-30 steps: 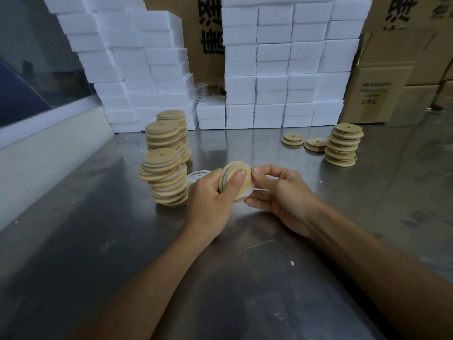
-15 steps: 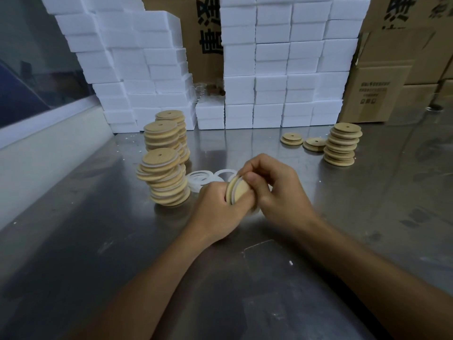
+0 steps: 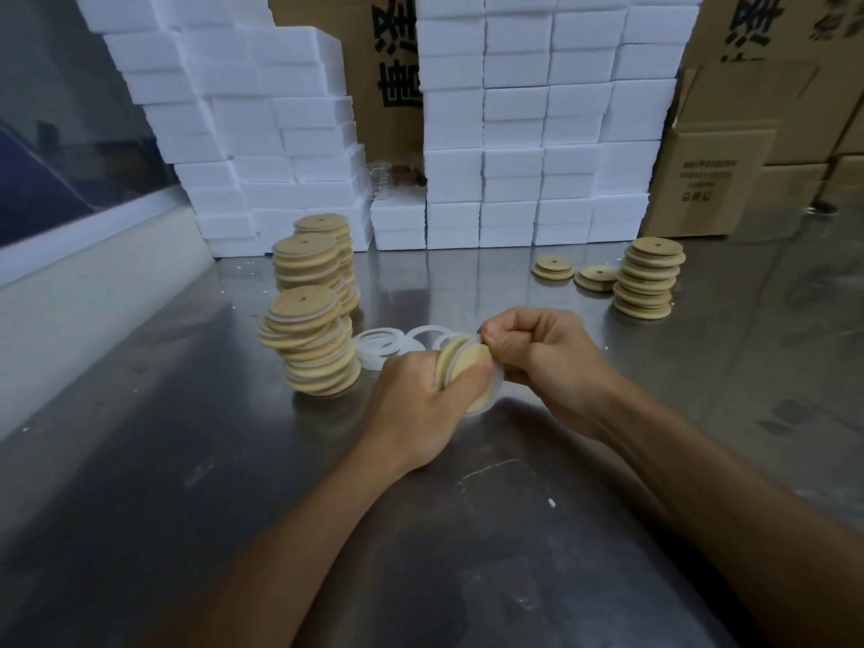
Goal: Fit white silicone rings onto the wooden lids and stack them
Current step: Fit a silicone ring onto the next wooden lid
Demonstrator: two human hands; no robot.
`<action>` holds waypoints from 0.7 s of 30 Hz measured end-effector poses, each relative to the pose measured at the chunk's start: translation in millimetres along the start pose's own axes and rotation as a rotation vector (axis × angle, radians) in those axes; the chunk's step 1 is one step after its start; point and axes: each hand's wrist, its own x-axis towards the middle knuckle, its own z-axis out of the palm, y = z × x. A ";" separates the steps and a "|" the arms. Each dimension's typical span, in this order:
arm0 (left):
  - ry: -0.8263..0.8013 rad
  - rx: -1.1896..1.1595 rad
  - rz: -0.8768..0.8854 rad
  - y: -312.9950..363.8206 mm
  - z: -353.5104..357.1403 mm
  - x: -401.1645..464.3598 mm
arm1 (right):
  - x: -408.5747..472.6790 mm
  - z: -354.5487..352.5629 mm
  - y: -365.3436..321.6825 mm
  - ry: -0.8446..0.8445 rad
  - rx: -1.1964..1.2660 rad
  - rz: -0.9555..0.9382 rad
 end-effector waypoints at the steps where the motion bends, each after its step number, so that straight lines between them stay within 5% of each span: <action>1: 0.000 -0.007 -0.004 -0.2 -0.1 0.3 | -0.3 -0.8 0.2 -0.005 0.003 0.001; 21: 0.036 -0.009 -0.021 0.4 -0.3 2.2 | -3.2 -0.1 4.6 -0.166 0.067 0.110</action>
